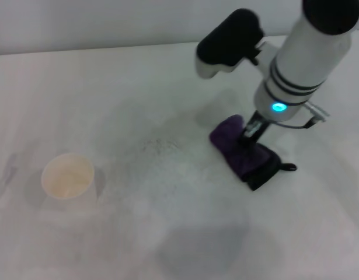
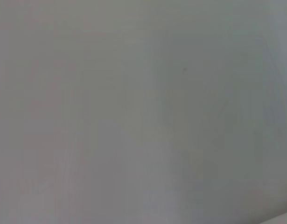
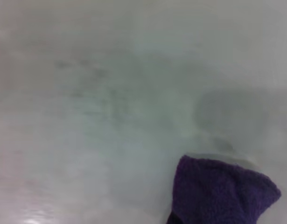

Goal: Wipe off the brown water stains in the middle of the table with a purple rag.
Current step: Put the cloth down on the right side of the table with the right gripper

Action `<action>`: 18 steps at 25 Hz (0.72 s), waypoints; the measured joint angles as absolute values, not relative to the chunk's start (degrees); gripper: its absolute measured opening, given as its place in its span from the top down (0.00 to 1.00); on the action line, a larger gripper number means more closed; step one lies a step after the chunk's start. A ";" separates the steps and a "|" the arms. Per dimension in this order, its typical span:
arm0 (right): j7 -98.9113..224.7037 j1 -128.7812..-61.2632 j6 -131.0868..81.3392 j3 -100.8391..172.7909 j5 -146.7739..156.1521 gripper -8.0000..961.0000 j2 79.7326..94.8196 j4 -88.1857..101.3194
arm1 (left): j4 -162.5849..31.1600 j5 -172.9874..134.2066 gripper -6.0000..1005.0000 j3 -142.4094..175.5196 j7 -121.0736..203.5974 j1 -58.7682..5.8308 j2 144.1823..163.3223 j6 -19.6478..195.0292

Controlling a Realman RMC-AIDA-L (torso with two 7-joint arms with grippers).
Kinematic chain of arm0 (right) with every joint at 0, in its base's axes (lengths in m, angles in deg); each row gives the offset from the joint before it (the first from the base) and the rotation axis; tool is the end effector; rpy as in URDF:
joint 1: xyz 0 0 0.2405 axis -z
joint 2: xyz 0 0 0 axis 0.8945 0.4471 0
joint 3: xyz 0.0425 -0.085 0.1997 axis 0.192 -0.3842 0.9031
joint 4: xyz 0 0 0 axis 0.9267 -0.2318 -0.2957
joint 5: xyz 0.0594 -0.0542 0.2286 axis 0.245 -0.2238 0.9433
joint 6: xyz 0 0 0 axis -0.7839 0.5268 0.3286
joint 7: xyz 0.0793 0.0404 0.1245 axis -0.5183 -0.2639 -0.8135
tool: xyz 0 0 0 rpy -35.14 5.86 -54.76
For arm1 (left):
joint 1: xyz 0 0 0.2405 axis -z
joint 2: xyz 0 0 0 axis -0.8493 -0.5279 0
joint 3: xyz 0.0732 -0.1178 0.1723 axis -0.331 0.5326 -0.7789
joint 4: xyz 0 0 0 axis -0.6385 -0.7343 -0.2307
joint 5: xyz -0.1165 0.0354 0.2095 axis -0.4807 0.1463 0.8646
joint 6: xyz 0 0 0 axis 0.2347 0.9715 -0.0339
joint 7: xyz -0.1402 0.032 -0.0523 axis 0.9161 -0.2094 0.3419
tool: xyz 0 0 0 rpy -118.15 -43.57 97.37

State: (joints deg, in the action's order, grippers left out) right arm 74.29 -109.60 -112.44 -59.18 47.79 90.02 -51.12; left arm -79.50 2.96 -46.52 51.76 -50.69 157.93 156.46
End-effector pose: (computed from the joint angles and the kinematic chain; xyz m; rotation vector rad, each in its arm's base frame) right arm 0.1492 0.3772 -0.0588 -2.3732 0.9747 -0.7996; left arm -0.3656 0.2592 0.0136 -1.7550 -0.3016 -0.5628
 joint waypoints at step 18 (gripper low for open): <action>84.85 -105.92 -113.24 -46.83 42.99 0.80 89.85 -46.39 | -79.57 2.27 0.17 -46.52 51.54 -49.47 157.83 156.43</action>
State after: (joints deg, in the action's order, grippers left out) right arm 84.85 -105.92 -113.24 -46.83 42.99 89.85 -46.39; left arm -79.57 2.27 -46.52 51.54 -49.47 157.83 156.43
